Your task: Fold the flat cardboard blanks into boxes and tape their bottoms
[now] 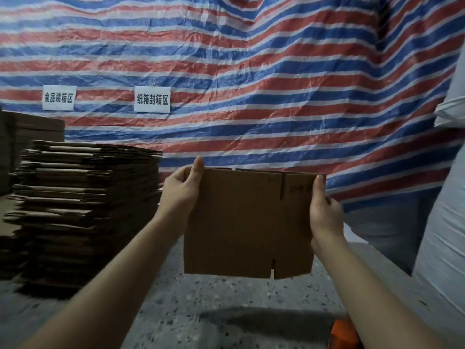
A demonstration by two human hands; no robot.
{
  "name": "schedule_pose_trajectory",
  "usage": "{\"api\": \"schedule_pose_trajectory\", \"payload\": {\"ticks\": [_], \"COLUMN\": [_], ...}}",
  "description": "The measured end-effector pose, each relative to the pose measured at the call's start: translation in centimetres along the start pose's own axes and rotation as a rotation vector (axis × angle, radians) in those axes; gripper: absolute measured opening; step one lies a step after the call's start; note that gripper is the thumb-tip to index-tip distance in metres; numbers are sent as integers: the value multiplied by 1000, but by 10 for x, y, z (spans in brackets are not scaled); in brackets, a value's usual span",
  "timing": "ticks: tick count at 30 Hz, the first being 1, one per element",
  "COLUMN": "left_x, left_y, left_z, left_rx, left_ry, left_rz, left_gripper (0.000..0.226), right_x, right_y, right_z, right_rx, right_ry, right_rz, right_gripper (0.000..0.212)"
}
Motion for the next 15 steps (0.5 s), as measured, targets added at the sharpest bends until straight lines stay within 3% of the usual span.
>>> {"api": "schedule_pose_trajectory", "payload": {"ticks": [4, 15], "left_x": [-13, -48], "left_y": [21, 65], "left_z": [6, 4], "left_rx": [-8, -154], "left_ry": [-16, -45], "left_rz": [18, 183], "left_gripper": [61, 61], "right_x": [-22, -53], "right_y": [-8, -38], "right_z": [8, 23], "right_rx": [-34, -12], "right_ry": [-17, 28], "right_rz": [29, -62], "right_gripper": [72, 78]}}
Point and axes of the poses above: each hand's wrist, its own x-axis towards the middle knuckle, its own z-axis out of the back of the hand, y = z × x, the point moved 6 cm from there along x, towards the middle knuckle, and after that the axes turned 9 degrees about x, right-handed, at the moved point
